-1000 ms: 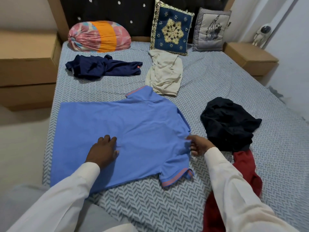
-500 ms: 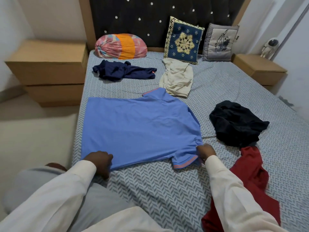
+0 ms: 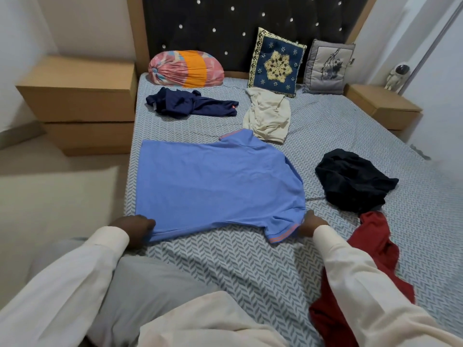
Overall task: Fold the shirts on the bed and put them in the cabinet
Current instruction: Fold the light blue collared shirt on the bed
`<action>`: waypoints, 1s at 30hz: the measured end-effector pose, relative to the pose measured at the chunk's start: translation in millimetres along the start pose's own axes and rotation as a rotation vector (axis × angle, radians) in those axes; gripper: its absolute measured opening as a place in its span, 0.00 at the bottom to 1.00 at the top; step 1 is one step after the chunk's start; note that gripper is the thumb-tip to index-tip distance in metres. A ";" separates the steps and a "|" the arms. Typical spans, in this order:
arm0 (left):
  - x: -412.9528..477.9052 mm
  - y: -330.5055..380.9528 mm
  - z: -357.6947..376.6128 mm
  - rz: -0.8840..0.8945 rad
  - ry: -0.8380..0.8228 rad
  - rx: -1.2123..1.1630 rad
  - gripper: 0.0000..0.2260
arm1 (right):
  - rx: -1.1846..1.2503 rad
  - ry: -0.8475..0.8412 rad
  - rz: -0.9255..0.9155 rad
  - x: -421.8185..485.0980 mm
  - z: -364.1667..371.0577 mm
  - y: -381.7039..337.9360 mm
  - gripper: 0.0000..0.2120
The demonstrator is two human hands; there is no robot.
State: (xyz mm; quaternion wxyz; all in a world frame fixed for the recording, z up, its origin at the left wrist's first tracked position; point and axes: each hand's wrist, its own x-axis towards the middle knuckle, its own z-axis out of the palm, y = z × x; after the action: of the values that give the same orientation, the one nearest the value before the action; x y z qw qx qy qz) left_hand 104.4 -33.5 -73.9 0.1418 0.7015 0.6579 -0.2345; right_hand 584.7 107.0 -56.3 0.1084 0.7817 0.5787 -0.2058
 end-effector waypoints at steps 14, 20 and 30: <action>-5.6 1.9 0.5 -0.047 0.020 -0.176 0.09 | -0.312 -0.033 -0.700 4.1 41.9 -67.4 0.06; 8.0 -23.9 0.9 -0.198 0.233 -0.721 0.05 | 0.016 0.085 -0.652 34.9 6.6 -101.5 0.10; 89.0 -59.0 -22.7 -0.569 0.516 -1.160 0.05 | 0.116 0.126 -0.513 103.0 -22.2 -180.3 0.06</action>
State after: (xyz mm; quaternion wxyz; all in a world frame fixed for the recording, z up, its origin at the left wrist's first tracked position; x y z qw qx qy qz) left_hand 51.4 59.9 -94.0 0.2660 0.3458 0.8479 0.3011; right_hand 443.1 259.9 -70.2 -0.0283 0.6258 0.7506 -0.2103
